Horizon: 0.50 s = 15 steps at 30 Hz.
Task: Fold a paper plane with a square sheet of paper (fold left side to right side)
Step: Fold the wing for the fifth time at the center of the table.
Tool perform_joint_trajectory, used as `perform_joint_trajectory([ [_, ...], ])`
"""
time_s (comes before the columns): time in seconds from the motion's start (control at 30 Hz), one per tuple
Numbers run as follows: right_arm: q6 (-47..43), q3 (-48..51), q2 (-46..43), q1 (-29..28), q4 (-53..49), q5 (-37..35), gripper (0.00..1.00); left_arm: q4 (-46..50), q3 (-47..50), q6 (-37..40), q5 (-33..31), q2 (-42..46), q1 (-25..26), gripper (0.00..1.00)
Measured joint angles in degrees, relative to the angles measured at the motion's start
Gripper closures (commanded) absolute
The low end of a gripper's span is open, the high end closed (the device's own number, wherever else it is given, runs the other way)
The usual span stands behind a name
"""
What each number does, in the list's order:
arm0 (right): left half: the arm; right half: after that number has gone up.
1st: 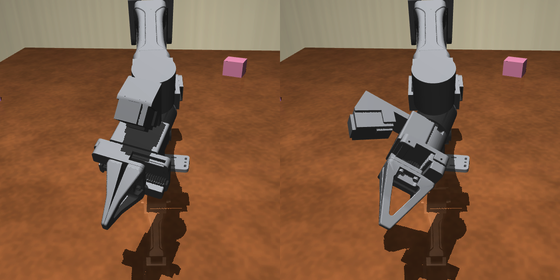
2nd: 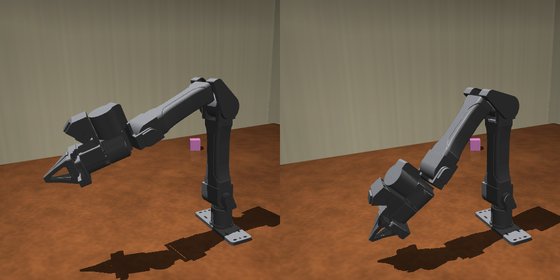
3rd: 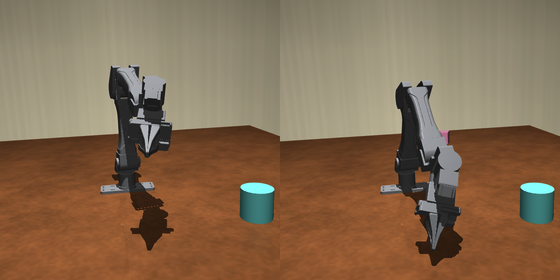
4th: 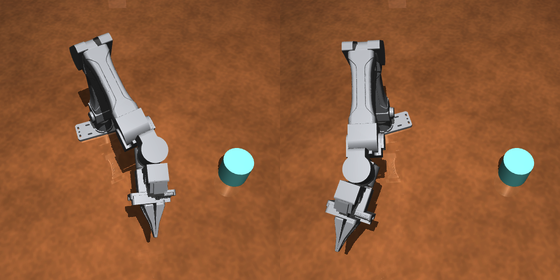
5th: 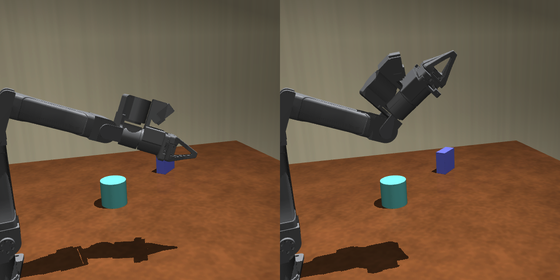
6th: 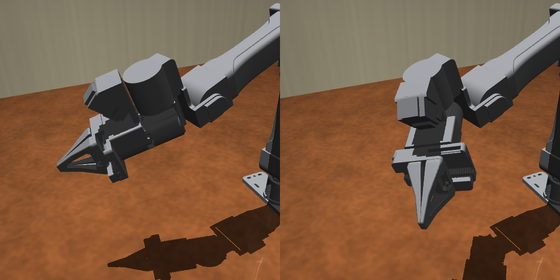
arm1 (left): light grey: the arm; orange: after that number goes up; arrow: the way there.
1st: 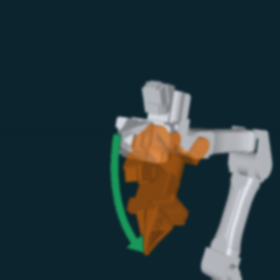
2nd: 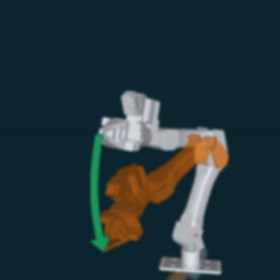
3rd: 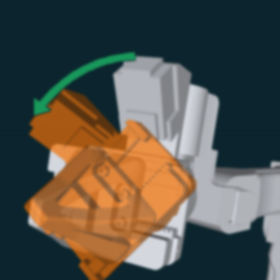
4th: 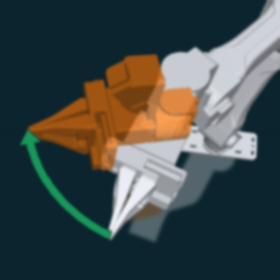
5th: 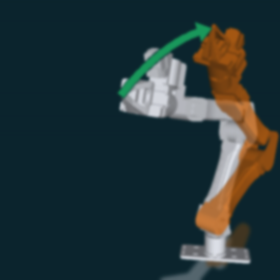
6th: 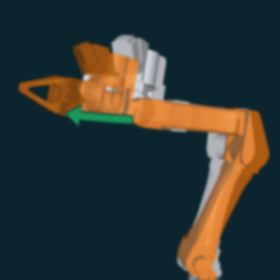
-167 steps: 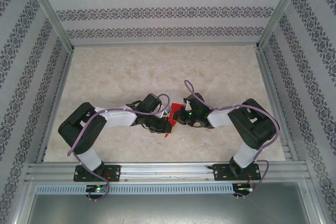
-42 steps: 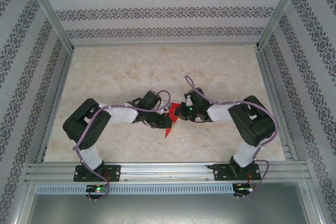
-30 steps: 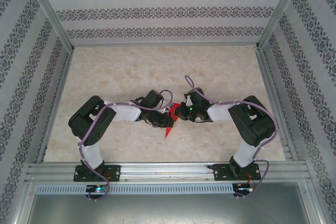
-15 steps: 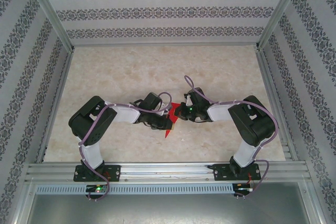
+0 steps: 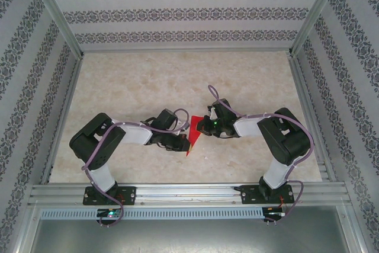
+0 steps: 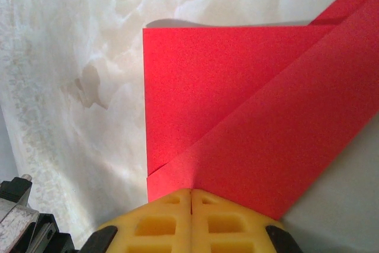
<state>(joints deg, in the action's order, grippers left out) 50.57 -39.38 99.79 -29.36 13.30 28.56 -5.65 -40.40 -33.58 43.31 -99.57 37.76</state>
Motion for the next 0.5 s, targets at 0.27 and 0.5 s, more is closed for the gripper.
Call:
perform_joint_trajectory([
  [0.27,0.0,0.1,0.0,0.0,0.2,0.0,1.00,1.0,3.7,0.2,0.0,3.7,0.0,1.00],
  [0.5,0.0,0.2,0.0,0.0,0.2,0.0,1.00,5.2,3.4,0.2,0.0,8.1,-0.1,1.00],
])
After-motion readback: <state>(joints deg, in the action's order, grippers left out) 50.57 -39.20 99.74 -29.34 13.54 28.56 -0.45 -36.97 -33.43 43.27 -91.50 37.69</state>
